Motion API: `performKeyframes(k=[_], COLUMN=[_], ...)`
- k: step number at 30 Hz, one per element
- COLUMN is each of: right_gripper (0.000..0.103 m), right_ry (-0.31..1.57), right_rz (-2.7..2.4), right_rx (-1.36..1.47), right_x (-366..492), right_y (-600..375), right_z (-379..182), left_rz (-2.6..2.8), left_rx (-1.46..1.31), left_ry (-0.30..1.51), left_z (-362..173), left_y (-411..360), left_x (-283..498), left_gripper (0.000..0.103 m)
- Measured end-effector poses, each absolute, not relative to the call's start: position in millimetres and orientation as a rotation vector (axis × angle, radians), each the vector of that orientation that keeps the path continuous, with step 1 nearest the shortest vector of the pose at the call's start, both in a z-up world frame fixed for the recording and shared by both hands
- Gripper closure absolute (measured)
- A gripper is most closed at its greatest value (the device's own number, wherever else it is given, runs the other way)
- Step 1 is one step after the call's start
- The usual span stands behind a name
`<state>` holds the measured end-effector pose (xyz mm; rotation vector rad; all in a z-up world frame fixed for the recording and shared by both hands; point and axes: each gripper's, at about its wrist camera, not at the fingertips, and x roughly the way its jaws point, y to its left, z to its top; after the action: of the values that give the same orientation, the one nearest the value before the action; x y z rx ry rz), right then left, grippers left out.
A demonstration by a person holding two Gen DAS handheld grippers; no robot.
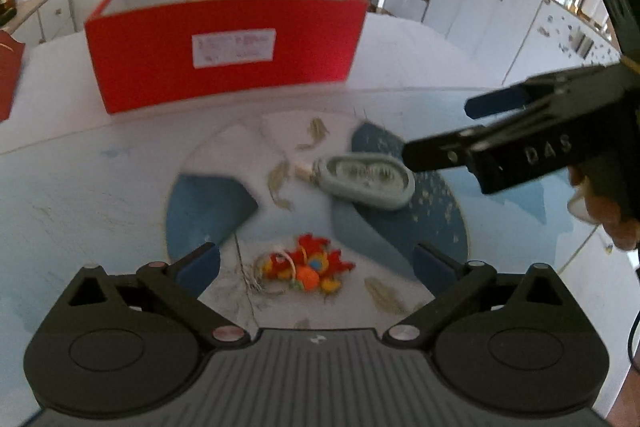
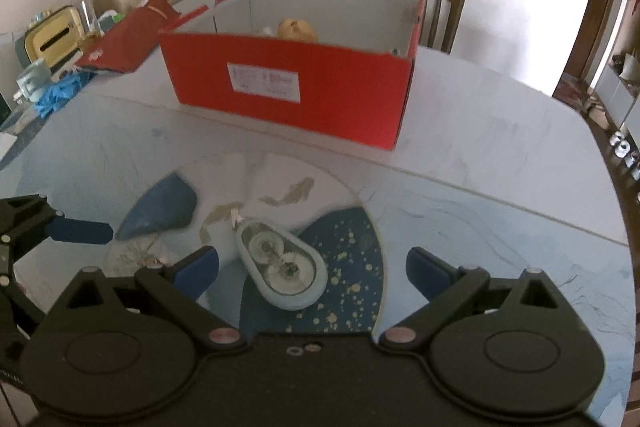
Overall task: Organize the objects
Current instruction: 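Grasp the red plush keychain with the left tool while the right tool grasps the white tape dispenser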
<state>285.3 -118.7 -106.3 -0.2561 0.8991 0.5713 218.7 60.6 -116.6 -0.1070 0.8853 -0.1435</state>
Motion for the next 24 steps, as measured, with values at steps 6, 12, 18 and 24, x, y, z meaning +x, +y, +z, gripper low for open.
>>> performKeyframes(k=[6,12,18,24], right_gripper=[0.004,0.005,0.007,0.008], right_ry=[0.937,0.971,0.990,0.992], right_rz=[0.575,0.571,0.571,0.572], right_rx=[-0.269,-0.276,-0.287,-0.293], right_x=[287.7,295.7,303.3,309.5], right_y=[-115.1,-111.0,-107.3,-103.7], right_z=[-123.3,-137.6,-147.1,-150.7], left_rz=[-0.163,-0.179,-0.176,-0.187], left_rx=[-0.073,-0.009,0.030,0.051], left_ry=[0.910,0.880,0.858,0.846], left_z=[-137.5,-148.0,-151.7,-154.0], left_y=[56.7,54.2,53.6,53.8], left_x=[217.2,217.9,221.8,223.0], left_gripper=[0.000,0.000,0.000,0.002])
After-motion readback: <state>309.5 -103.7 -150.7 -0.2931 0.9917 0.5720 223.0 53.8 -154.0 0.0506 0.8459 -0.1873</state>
